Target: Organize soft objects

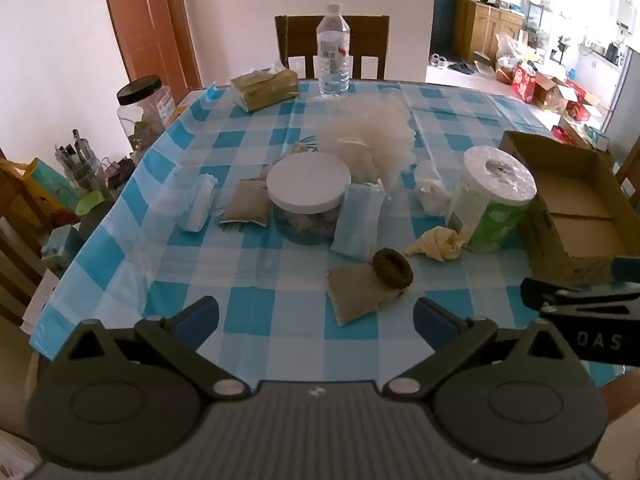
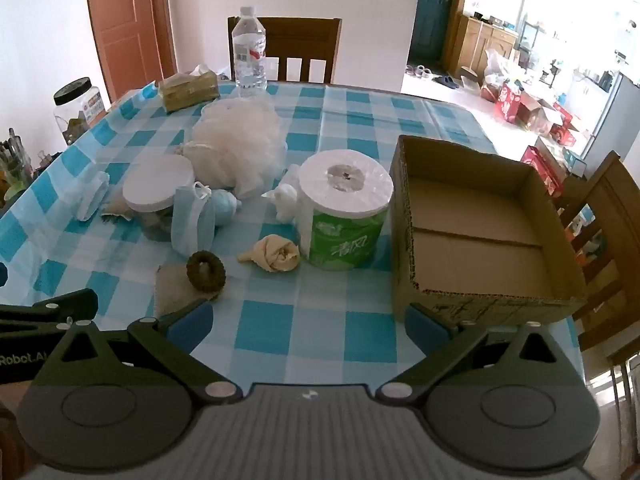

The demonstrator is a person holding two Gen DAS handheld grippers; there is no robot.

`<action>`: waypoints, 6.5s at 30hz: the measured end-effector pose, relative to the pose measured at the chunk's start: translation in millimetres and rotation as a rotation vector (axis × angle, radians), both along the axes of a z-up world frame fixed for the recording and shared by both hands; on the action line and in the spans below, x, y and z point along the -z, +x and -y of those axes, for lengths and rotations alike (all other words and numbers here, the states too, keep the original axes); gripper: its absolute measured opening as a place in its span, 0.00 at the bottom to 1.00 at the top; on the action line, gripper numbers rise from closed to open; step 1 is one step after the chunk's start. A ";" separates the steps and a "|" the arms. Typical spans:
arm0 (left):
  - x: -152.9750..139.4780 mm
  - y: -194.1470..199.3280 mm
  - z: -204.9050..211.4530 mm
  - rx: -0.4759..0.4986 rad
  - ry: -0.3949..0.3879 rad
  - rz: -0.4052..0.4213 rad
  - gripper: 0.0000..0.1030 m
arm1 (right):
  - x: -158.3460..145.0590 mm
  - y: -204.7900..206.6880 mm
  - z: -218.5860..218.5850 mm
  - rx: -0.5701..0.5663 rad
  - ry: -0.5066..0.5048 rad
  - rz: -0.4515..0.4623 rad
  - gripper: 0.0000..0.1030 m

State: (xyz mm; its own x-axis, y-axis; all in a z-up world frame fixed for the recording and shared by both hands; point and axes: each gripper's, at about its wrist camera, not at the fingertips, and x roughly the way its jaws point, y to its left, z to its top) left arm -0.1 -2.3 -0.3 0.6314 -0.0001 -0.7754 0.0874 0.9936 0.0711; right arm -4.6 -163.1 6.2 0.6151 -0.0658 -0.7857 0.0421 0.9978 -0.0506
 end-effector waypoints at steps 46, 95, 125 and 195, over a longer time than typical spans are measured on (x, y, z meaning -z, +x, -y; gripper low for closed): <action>-12.9 -8.4 9.5 -0.022 -0.005 0.005 0.99 | -2.1 -4.7 15.2 -0.024 0.011 0.011 1.00; 42.7 20.9 3.9 0.130 0.009 0.013 0.99 | 30.1 5.0 18.1 -0.158 -0.002 0.045 1.00; 108.9 85.0 -62.0 0.359 0.047 -0.024 0.99 | 92.1 93.3 -60.9 -0.228 0.056 -0.088 0.94; 128.2 102.3 9.5 0.698 -0.040 -0.125 0.41 | 127.4 95.8 -19.7 -0.246 0.022 -0.184 0.59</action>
